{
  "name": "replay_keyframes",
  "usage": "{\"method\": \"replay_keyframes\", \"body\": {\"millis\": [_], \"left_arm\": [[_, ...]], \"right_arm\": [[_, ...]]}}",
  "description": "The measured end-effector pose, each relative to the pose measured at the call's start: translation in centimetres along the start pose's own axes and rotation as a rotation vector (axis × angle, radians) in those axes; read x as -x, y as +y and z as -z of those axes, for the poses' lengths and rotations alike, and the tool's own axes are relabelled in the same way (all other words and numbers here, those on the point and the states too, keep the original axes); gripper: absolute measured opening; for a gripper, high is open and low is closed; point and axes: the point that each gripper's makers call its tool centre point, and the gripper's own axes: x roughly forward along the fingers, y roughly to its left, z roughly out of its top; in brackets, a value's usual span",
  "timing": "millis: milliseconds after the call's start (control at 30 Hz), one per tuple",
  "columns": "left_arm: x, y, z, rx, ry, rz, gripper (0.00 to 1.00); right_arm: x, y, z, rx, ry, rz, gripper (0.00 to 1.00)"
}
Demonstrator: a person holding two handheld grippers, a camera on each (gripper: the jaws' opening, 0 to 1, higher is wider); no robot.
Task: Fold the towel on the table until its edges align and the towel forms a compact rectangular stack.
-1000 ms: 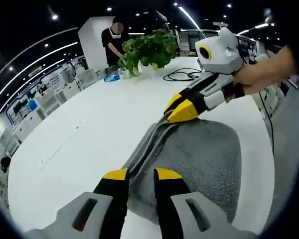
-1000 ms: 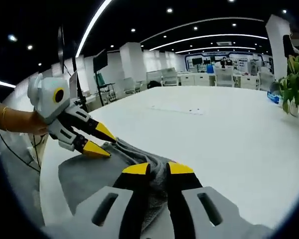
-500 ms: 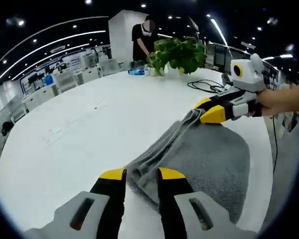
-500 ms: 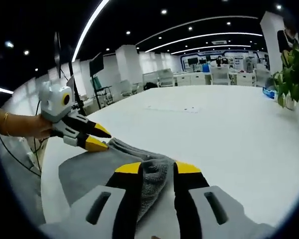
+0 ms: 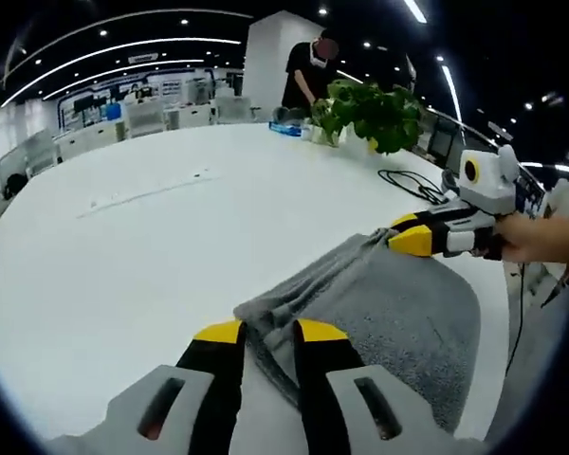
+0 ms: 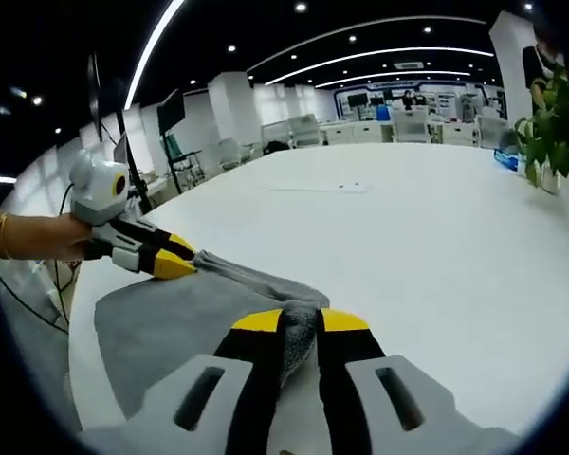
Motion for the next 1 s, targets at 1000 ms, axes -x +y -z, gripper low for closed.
{"method": "replay_keyframes", "body": {"millis": [1000], "left_arm": [[-2.4, 2.0, -1.5, 0.167, -0.105, -0.076, 0.16]], "right_arm": [[-2.6, -2.1, -0.8, -0.239, -0.006, -0.021, 0.1]]}}
